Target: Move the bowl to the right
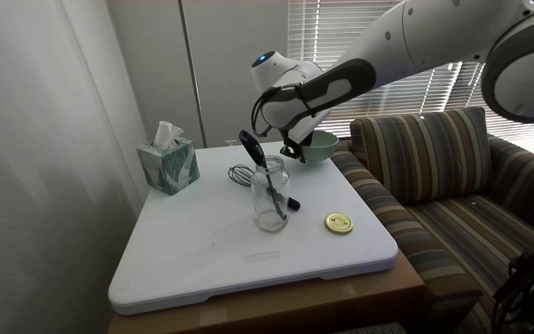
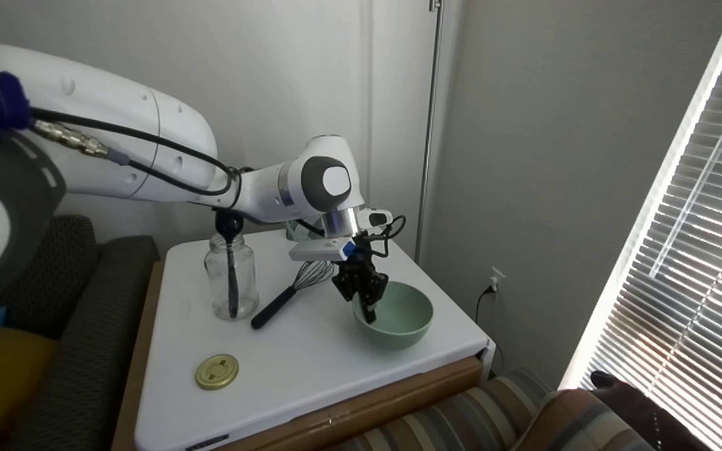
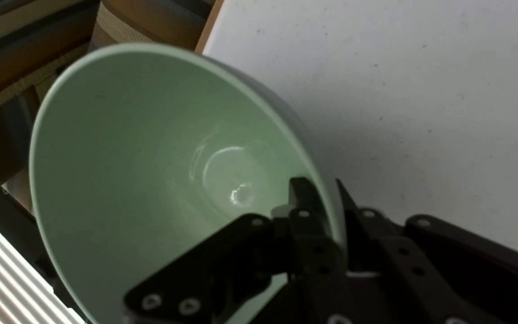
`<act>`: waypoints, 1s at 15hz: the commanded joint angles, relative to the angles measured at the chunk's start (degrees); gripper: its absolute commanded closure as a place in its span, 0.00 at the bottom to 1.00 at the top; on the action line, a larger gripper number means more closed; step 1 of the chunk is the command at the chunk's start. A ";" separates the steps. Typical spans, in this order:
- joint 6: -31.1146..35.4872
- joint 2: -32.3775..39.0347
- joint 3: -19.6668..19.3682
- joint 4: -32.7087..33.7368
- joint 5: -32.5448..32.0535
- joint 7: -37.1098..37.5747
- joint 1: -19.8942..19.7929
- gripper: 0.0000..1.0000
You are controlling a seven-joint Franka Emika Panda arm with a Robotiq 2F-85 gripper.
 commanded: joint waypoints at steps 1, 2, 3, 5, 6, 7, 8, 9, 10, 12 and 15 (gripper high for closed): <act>1.00 0.00 -0.78 -1.53 -0.76 0.87 0.23 0.97; 0.91 0.00 -0.67 -1.69 -0.65 0.96 0.26 0.74; 0.89 0.00 -0.60 -1.71 -0.54 1.18 0.30 0.61; 0.80 0.00 -0.44 -1.44 -0.31 1.46 0.35 0.49; 0.78 0.00 -0.46 -1.29 -0.30 1.68 0.40 0.40; 0.68 0.00 -0.37 -1.17 -0.19 1.73 0.40 0.34; 0.65 -0.01 -0.34 -0.95 -0.12 1.93 0.44 0.26; 0.40 -0.02 -0.24 -0.55 0.04 2.01 0.45 0.20; -0.36 -0.05 -0.03 0.24 0.34 1.73 0.42 0.12; -3.48 -0.24 0.35 2.88 1.11 0.75 0.35 0.01; -10.24 -0.49 0.10 9.50 1.42 -1.11 0.35 0.00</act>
